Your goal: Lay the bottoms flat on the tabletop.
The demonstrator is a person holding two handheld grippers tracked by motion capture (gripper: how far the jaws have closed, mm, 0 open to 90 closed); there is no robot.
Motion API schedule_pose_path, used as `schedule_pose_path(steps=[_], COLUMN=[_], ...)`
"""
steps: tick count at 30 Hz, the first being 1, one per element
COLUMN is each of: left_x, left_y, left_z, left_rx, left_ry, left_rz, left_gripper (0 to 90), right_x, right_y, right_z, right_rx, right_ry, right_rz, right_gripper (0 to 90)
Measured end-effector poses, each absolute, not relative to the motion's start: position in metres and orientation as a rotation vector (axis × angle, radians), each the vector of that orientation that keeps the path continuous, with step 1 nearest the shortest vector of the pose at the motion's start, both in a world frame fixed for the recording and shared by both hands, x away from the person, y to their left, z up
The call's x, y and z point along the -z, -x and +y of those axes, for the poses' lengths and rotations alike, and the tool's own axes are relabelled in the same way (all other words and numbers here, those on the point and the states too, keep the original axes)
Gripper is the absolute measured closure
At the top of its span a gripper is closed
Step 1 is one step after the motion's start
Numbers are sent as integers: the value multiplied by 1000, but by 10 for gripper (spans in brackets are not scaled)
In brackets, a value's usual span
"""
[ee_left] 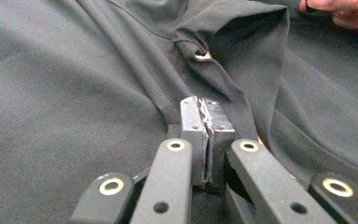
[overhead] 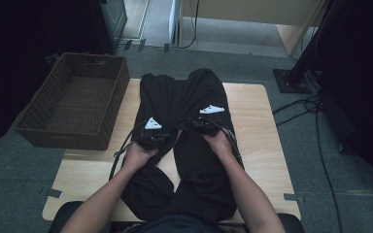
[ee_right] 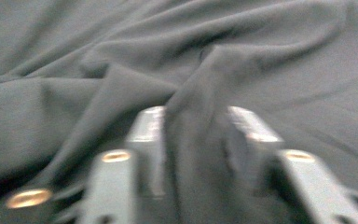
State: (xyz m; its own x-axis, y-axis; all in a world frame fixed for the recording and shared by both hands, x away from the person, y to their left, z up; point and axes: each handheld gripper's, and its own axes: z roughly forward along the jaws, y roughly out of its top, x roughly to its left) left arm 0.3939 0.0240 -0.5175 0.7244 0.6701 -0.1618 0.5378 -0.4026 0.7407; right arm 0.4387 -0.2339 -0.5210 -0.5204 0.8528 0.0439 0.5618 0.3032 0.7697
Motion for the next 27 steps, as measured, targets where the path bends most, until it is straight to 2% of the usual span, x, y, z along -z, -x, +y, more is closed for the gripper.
schedule_pose_path(steps=[2,3,7,12,15,18,24,27], left_x=[517,517,518,517,512,501,484,487], left_y=[-394,-394,-389,-380,-378,-381,-405,-422], left_z=[24,24,25,32,35,39,56,62], left_rx=[-201,-204,-198,-149,-102,-137,-229,-249], left_ry=[-2100,-2103,-2074,-2086,-2105,-2092,-2068,-2081], left_rz=[914,913,952,950,948,932,959,996], left_gripper=[887,886,877,875,799,714,668,667], right_x=[521,521,522,518,515,514,516,515], right_y=[-435,-433,-415,-376,-359,-342,-337,-338], right_z=[-237,-238,-250,-258,-263,-264,-270,-270], right_rx=[-1096,-1108,-1193,-1129,-1117,-1089,-1127,-1121], right_ry=[-1250,-1257,-1351,-1277,-1275,-1224,-1271,-1275], right_rz=[2225,2231,2260,2322,2382,2404,2361,2356], right_gripper=[882,891,896,898,898,896,882,793])
